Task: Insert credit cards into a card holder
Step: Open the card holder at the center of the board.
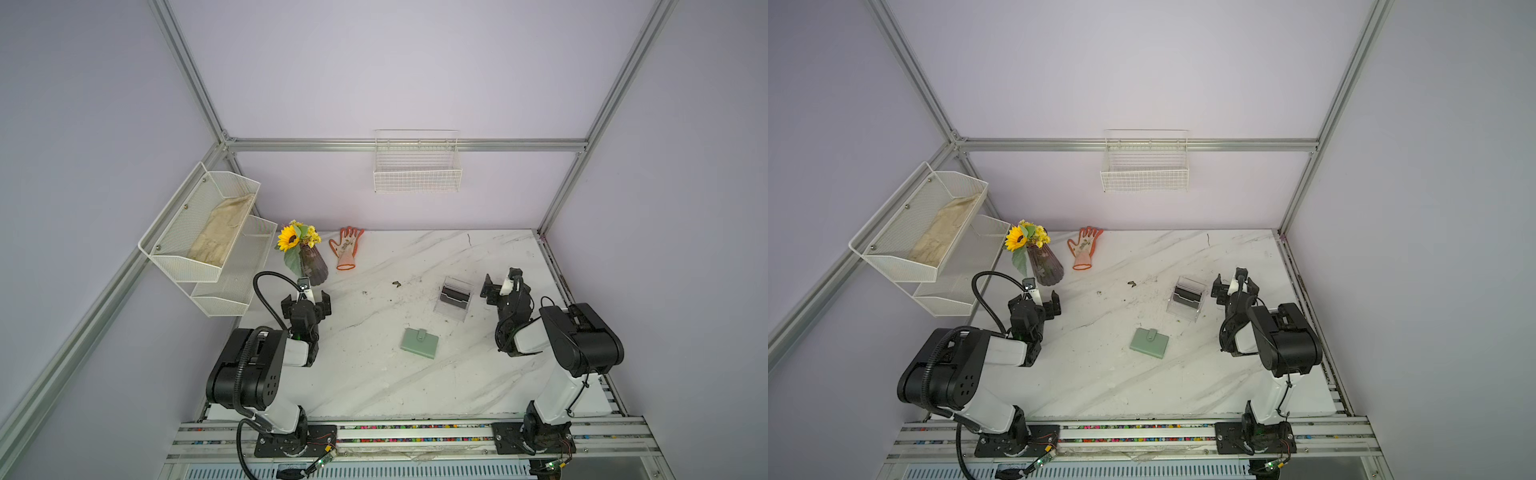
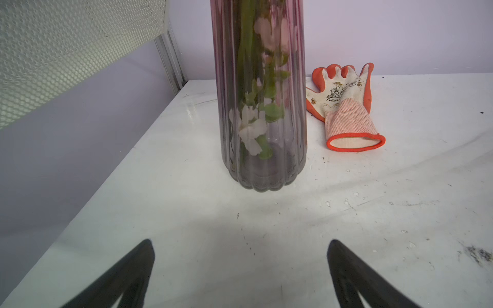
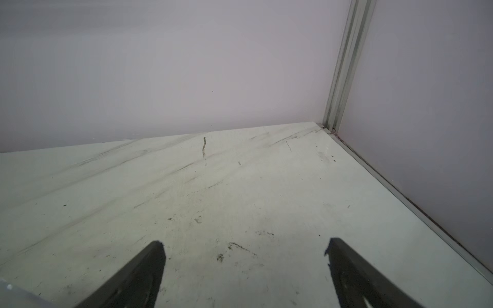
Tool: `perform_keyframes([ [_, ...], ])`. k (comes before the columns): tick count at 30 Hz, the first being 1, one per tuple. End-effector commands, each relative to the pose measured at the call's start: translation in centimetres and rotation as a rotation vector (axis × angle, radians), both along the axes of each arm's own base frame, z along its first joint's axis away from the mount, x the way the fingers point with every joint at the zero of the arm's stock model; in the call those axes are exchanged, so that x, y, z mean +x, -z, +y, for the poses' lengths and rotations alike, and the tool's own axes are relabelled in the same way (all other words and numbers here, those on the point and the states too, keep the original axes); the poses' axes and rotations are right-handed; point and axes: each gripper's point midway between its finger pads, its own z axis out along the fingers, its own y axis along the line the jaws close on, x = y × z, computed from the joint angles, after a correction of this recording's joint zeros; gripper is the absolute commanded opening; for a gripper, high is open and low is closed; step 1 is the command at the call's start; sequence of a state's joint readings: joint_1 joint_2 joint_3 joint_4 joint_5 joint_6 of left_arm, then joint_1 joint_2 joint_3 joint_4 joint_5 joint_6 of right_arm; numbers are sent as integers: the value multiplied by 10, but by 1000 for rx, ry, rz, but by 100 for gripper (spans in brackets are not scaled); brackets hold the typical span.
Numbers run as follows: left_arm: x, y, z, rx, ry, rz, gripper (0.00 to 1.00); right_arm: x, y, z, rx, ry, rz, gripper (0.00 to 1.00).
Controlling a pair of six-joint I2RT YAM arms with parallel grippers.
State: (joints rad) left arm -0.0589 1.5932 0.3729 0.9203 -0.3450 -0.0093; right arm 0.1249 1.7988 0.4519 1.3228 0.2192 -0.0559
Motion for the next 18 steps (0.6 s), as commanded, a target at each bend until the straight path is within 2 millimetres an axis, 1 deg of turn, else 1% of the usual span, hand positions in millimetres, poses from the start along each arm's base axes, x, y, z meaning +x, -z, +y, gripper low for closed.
perform_keyframes([
  [1, 3, -18, 2, 0, -3, -66, 100, 3, -12, 1, 2, -6, -35, 97],
  [9, 3, -17, 2, -5, 2, -63, 100, 2, -13, 0, -2, -5, -39, 97],
  [12, 3, -18, 2, -4, 2, -67, 100, 0, -18, 1, -15, -14, -51, 94],
  [15, 3, -26, -4, 9, 43, -76, 100, 1, -34, -1, -10, 3, -51, 94],
  [17, 4, -34, -8, 16, 64, -58, 100, 3, -51, -1, -10, 5, -42, 92],
  [18, 5, -38, -10, 18, 71, -45, 100, 3, -64, 2, -16, -9, -43, 91],
])
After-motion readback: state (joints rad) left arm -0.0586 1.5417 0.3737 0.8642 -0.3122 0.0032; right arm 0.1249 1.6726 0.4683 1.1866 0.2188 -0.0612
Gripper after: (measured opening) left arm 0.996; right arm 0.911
